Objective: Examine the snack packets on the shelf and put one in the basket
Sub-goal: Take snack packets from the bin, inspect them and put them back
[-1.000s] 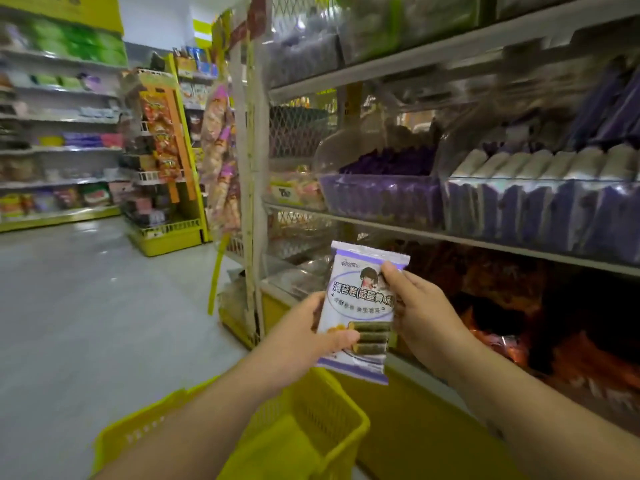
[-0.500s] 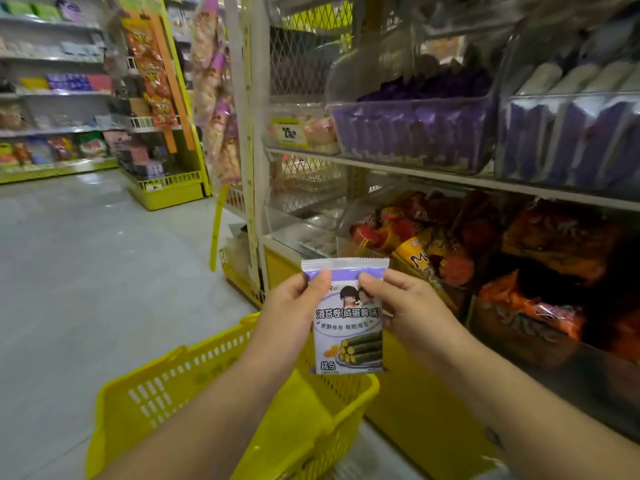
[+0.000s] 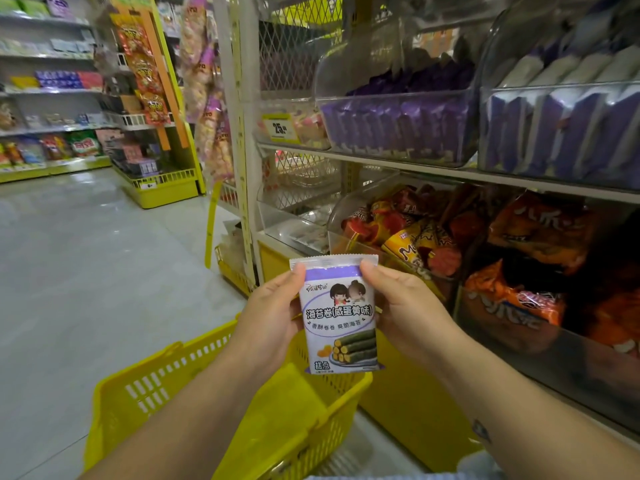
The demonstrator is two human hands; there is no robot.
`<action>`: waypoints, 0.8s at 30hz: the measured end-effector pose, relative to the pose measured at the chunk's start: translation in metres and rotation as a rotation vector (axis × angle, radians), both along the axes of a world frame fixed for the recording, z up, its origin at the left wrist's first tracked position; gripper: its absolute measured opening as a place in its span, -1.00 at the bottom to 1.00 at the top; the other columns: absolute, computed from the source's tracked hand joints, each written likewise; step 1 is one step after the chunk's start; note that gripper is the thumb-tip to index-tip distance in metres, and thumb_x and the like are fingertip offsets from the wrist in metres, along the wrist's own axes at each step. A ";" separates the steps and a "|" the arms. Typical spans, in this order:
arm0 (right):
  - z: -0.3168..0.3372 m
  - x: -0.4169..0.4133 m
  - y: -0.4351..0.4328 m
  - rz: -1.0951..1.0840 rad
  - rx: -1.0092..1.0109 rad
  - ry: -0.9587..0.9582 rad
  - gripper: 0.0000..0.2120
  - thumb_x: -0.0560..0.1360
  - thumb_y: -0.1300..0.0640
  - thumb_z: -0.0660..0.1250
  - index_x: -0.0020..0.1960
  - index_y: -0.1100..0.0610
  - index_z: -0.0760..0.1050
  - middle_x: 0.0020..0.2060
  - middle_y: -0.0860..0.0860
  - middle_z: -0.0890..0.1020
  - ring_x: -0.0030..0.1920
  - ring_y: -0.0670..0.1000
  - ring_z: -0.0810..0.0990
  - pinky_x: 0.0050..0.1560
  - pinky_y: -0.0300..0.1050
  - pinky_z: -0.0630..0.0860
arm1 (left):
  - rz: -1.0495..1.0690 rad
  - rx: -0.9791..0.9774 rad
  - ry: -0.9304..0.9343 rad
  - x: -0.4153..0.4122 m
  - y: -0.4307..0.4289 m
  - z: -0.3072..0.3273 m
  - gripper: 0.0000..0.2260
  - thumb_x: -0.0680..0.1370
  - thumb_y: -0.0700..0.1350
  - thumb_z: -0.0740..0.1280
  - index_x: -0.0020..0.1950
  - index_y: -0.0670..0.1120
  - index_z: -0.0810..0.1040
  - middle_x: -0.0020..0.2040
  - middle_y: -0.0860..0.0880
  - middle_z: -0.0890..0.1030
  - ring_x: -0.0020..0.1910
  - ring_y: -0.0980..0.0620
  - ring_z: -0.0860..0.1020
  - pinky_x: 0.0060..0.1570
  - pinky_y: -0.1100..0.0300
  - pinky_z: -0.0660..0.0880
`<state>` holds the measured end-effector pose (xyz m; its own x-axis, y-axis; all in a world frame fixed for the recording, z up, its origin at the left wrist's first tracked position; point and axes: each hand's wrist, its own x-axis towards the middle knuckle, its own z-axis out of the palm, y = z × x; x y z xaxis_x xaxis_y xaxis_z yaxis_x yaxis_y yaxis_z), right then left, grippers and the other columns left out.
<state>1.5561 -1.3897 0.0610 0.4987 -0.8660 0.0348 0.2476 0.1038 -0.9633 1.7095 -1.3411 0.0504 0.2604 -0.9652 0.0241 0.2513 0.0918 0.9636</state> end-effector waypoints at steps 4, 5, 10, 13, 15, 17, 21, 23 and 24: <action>0.001 0.001 0.002 -0.015 -0.039 0.011 -0.65 0.49 -0.05 0.23 0.00 0.16 0.65 -0.07 0.14 0.71 -0.11 0.01 0.64 -0.16 -0.16 0.47 | 0.012 -0.057 -0.032 0.002 0.005 0.003 -0.65 0.53 0.04 0.23 0.13 -0.16 0.61 0.03 -0.18 0.69 0.06 -0.11 0.65 0.09 -0.04 0.55; 0.003 0.000 0.003 -0.015 -0.033 0.002 -0.65 0.46 -0.05 0.24 -0.01 0.16 0.66 -0.09 0.13 0.71 -0.12 -0.01 0.65 -0.17 -0.17 0.49 | 0.017 -0.068 -0.032 0.003 0.006 0.003 -0.65 0.50 0.04 0.26 0.11 -0.16 0.62 0.02 -0.17 0.70 0.03 -0.09 0.65 0.07 -0.02 0.56; 0.003 -0.002 0.000 -0.034 0.006 0.009 -0.69 0.55 0.03 0.22 0.00 0.21 0.65 -0.05 0.21 0.70 -0.01 0.13 0.65 0.10 0.06 0.48 | -0.015 -0.084 -0.030 0.005 0.008 0.005 -0.68 0.45 0.05 0.29 0.02 -0.12 0.66 -0.01 -0.16 0.70 -0.05 -0.02 0.66 -0.13 0.11 0.61; 0.003 -0.004 -0.003 0.005 0.008 0.091 -0.65 0.56 -0.04 0.21 0.07 0.18 0.63 0.00 0.16 0.69 0.07 0.15 0.64 0.14 0.07 0.50 | -0.009 -0.051 -0.006 0.004 0.009 0.005 -0.68 0.49 0.05 0.27 0.05 -0.13 0.64 -0.03 -0.15 0.71 -0.11 0.02 0.67 -0.13 0.11 0.61; 0.003 -0.008 -0.004 0.135 -0.006 0.188 -0.60 0.48 -0.12 0.25 0.13 0.13 0.61 0.04 0.10 0.69 0.09 0.09 0.64 0.10 0.02 0.55 | 0.033 -0.018 0.028 0.007 0.009 0.007 -0.71 0.57 0.01 0.24 0.08 -0.16 0.62 -0.04 -0.17 0.71 -0.13 0.01 0.67 -0.04 0.03 0.59; 0.001 -0.013 -0.004 0.321 0.007 0.297 -0.56 0.45 -0.11 0.28 0.20 0.15 0.57 0.11 0.09 0.67 0.15 0.10 0.62 0.16 0.06 0.55 | 0.063 0.005 0.088 0.012 0.009 0.010 -0.72 0.61 -0.01 0.21 0.10 -0.17 0.60 -0.04 -0.17 0.71 -0.13 0.00 0.68 -0.03 0.01 0.59; -0.004 -0.015 -0.002 0.463 0.135 0.306 -0.65 0.50 0.02 0.27 0.14 0.24 0.58 0.10 0.15 0.66 0.05 0.03 0.65 0.04 -0.06 0.61 | 0.043 0.120 0.248 0.021 0.009 0.013 -0.73 0.61 0.01 0.22 0.10 -0.15 0.58 -0.02 -0.14 0.71 -0.10 -0.03 0.68 -0.21 0.03 0.63; -0.004 -0.014 -0.003 0.427 0.209 0.261 -0.65 0.46 0.03 0.28 0.09 0.24 0.59 0.03 0.16 0.68 -0.05 0.01 0.68 -0.04 -0.09 0.64 | -0.053 0.221 0.252 0.025 0.010 0.014 -0.71 0.60 0.04 0.22 0.09 -0.13 0.60 -0.01 -0.13 0.70 -0.12 -0.04 0.69 -0.31 0.05 0.63; -0.004 -0.015 -0.005 0.405 0.238 0.242 -0.63 0.44 0.02 0.29 0.11 0.26 0.58 0.04 0.17 0.68 -0.04 0.02 0.68 -0.03 -0.06 0.64 | -0.121 0.265 0.229 0.027 0.011 0.014 -0.71 0.58 0.05 0.24 0.11 -0.12 0.60 0.02 -0.13 0.70 -0.10 -0.05 0.70 -0.29 0.02 0.64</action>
